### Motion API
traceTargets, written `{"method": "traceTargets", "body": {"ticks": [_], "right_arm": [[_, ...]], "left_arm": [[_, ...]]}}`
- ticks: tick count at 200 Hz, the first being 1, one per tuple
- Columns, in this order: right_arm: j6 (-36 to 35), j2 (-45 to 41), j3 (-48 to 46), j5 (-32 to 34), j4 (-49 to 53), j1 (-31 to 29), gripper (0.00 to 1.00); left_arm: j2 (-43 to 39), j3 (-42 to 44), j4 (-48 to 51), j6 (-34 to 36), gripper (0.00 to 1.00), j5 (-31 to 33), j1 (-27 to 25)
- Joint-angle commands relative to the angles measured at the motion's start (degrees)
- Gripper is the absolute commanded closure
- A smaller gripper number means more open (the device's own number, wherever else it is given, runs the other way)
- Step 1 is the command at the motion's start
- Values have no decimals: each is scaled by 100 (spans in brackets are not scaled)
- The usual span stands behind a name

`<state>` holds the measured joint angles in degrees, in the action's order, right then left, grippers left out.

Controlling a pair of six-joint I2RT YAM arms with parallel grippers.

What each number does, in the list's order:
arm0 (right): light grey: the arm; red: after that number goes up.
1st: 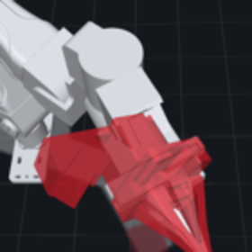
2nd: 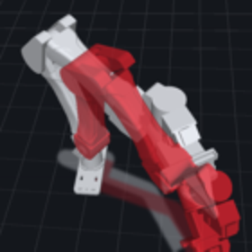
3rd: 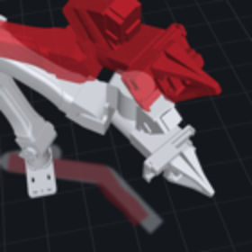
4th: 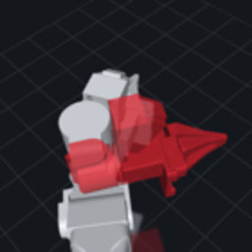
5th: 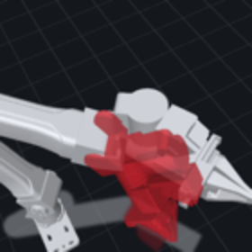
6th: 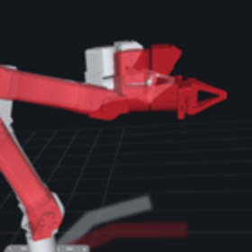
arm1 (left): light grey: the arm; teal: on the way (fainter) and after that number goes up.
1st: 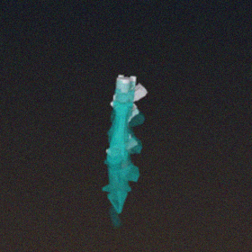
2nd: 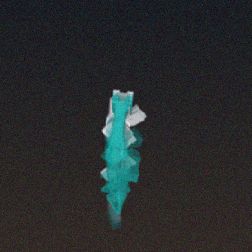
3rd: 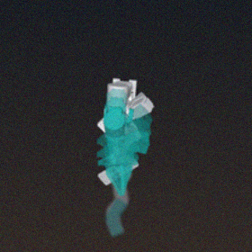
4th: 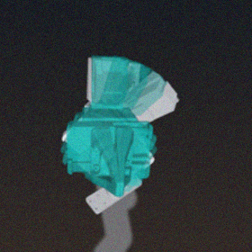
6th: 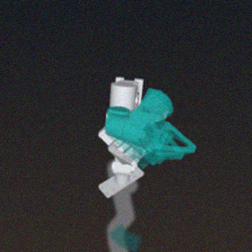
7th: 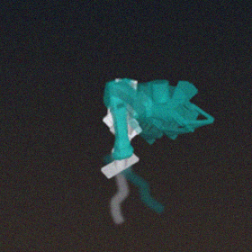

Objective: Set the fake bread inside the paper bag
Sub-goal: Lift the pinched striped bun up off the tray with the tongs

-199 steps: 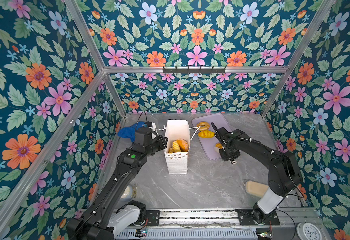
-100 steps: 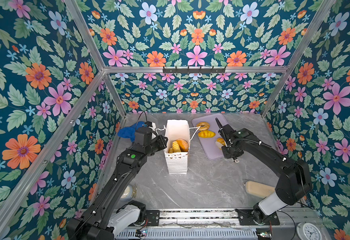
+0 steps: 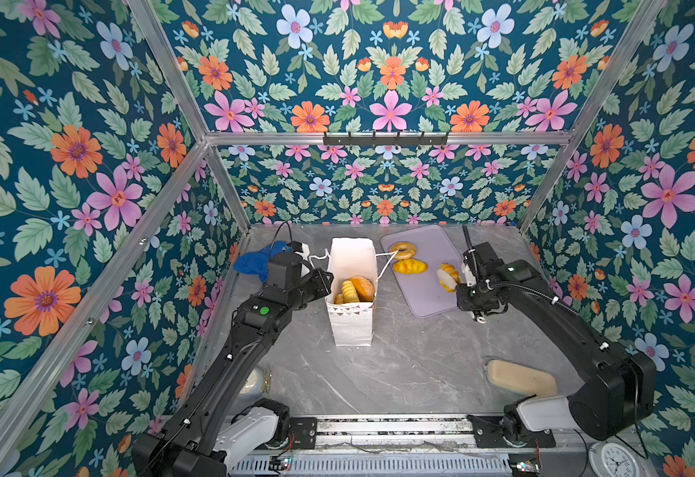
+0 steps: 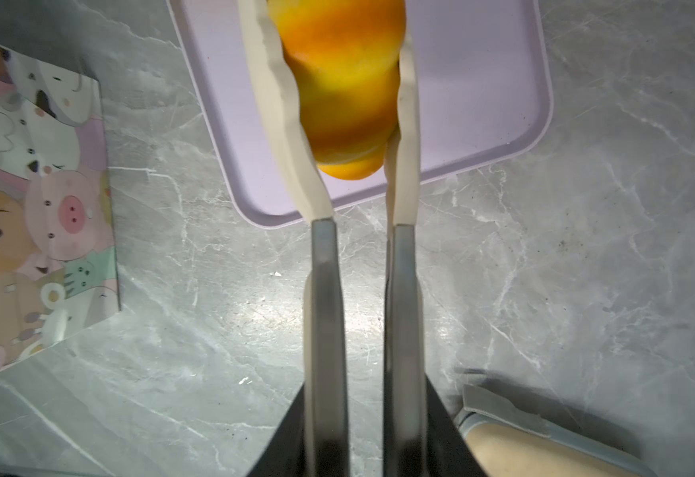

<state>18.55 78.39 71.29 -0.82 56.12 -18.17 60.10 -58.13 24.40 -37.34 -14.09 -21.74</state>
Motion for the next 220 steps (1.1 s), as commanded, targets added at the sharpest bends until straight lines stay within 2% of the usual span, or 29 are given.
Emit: {"method": "traceTargets", "body": {"ticks": [1, 59, 162, 220], "right_arm": [[239, -275, -134, -792, -391, 285, 67], [629, -1045, -272, -1646, -681, 848, 67], [918, -1563, 456, -2057, -366, 851, 67], [1077, -1695, 872, -2545, -400, 845, 68]], "left_arm": [[-18, -32, -85, 34, 80, -24, 3], [-7, -35, -103, 32, 80, -50, 3], [-53, -6, -155, -7, 80, -68, -4], [-84, -27, -151, -32, 81, -41, 3]]}}
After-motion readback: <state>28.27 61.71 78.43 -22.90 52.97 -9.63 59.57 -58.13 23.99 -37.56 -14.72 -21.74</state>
